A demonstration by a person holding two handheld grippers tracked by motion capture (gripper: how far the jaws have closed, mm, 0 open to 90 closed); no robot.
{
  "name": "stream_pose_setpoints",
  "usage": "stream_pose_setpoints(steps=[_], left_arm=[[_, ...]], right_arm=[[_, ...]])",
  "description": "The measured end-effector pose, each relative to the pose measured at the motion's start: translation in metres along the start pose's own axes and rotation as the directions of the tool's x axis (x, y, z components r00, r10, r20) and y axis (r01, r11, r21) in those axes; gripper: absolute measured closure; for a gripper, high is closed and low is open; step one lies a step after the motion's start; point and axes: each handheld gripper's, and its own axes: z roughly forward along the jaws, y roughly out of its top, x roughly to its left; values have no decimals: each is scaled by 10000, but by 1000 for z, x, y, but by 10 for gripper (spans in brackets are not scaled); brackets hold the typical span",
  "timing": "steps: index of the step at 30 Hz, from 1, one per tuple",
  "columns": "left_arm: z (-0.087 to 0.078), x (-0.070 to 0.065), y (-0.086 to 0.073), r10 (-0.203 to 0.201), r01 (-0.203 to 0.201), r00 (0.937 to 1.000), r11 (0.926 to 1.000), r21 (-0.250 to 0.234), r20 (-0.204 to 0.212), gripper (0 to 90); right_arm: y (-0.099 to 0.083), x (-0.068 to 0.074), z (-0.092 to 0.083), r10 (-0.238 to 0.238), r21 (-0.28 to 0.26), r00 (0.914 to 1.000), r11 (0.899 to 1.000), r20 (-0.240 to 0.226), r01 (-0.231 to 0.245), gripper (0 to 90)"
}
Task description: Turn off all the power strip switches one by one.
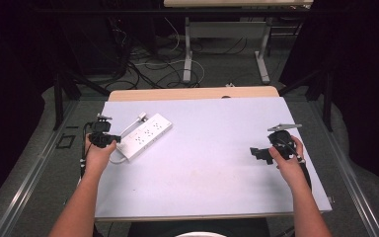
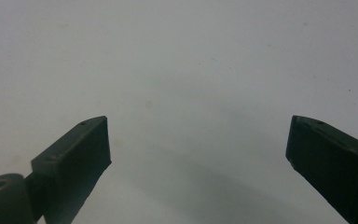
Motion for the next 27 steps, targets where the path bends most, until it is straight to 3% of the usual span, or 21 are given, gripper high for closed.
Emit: stream_pose_setpoints(steps=[2, 3, 7, 13, 23, 27], left_arm=[[2, -1, 0, -9, 8, 10000, 10000, -83, -36, 900], [3, -1, 0, 72, -72, 10000, 9998, 184, -48, 900], [8, -3, 0, 124, -121, 9999, 9995, 278, -106, 900], [14, -3, 1, 148, -138, 9997, 9986, 510, -200, 900], [16, -2, -1, 63, -56, 9999, 9981, 609, -118, 900], [17, -1, -1, -23, 27, 10000, 9985, 550, -65, 900]], right_arm=[[0, 0, 0, -44, 15, 10000, 10000, 28, 44, 65], [0, 0, 0, -62, 63, 10000, 10000, 31, 62, 66], [0, 1, 1, -173, 184, 9996, 9997, 208, 170, 66], [0, 1, 1, -221, 149, 9997, 9996, 107, 220, 66], [0, 2, 0, -47, 200, 9999, 9998, 158, 43, 66], [0, 1, 0, -259, 157, 9996, 9995, 106, 258, 66]])
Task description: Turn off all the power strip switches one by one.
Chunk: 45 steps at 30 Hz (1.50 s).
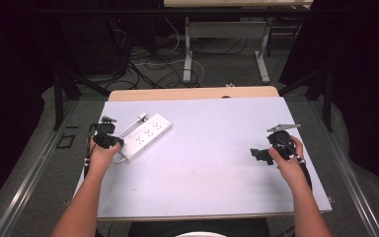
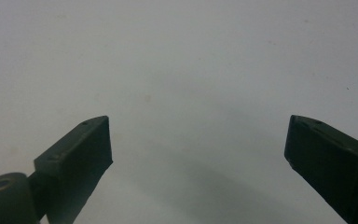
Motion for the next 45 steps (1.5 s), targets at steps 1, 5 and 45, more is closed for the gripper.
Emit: stream_pose_setpoints(steps=[1, 5, 45], left_arm=[[0, 1, 0, -13, 13, 10000, 10000, 15, 86, 900], [0, 0, 0, 54, -54, 10000, 10000, 10, 18, 900], [-10, -5, 15, -173, 182, 9996, 9989, -439, 218, 900]], right_arm=[[0, 0, 0, 1, -6, 10000, 10000, 0, -1, 66], [0, 0, 0, 2, -6, 10000, 10000, -3, -2, 66], [-1, 1, 1, -2, 48, 10000, 10000, -26, 3, 66]])
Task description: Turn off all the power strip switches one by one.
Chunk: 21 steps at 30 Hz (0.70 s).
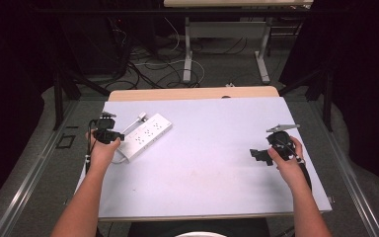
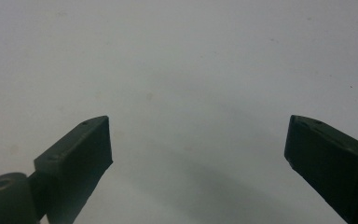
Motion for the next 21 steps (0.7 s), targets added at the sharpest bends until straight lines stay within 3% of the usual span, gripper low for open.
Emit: stream_pose_setpoints(steps=[3, 5, 9, 11, 16, 21], left_arm=[[-1, -1, 2, -34, 35, 10000, 9998, -188, 25, 900], [-2, 0, 4, -277, 286, 9990, 9993, -234, 359, 900], [0, 1, 4, -485, 500, 9980, 9980, -376, 403, 900], [0, 4, 5, -741, 770, 9951, 9960, -442, 649, 900], [-3, 7, 7, -714, 733, 9945, 9971, -221, 765, 900], [-6, 1, 12, -814, 860, 9941, 9943, -635, 719, 900]], right_arm=[[0, 0, 0, -5, -8, 10000, 10000, 0, 5, 66], [0, 0, 0, 4, -13, 10000, 10000, -4, -4, 66], [-1, 1, 1, 37, -2, 10000, 10000, -63, -37, 66], [-1, 2, 1, 105, 28, 9999, 9999, -91, -105, 66], [-1, 3, 1, 41, -13, 9999, 10000, -120, -41, 66], [-1, 3, 1, 42, -19, 9999, 10000, -149, -43, 66]])
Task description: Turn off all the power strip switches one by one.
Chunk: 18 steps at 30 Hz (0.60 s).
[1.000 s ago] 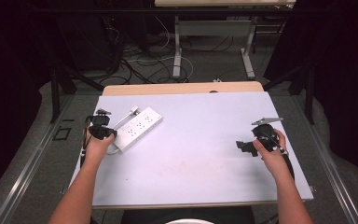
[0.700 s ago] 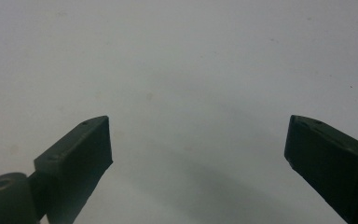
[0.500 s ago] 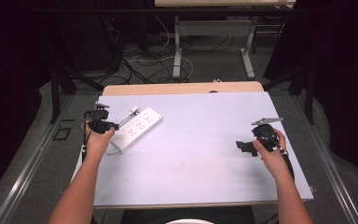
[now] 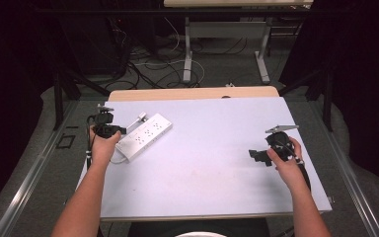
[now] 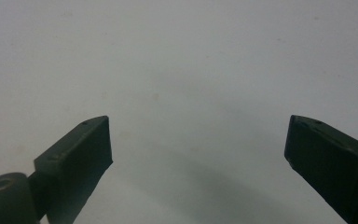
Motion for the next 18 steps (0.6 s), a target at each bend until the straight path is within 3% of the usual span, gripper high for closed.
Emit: stream_pose_setpoints(steps=[7, 14, 16, 18], left_arm=[[3, -10, 8, -36, 43, 9996, 9997, -220, 291, 900], [7, -18, 15, 17, -14, 9999, 9999, -164, 172, 900], [12, -18, 15, -48, 53, 9999, 9992, -386, 144, 900], [12, -18, 15, -23, 25, 9999, 9998, -206, 138, 900]], right_arm=[[0, -1, -2, 1, 9, 10000, 10000, 3, -1, 66], [-1, -1, -2, 144, 19, 9999, 9999, -5, -144, 67], [-1, -2, -2, 58, -9, 10000, 10000, -39, -58, 67], [-1, -2, -2, 69, -11, 10000, 10000, -36, -69, 69]])
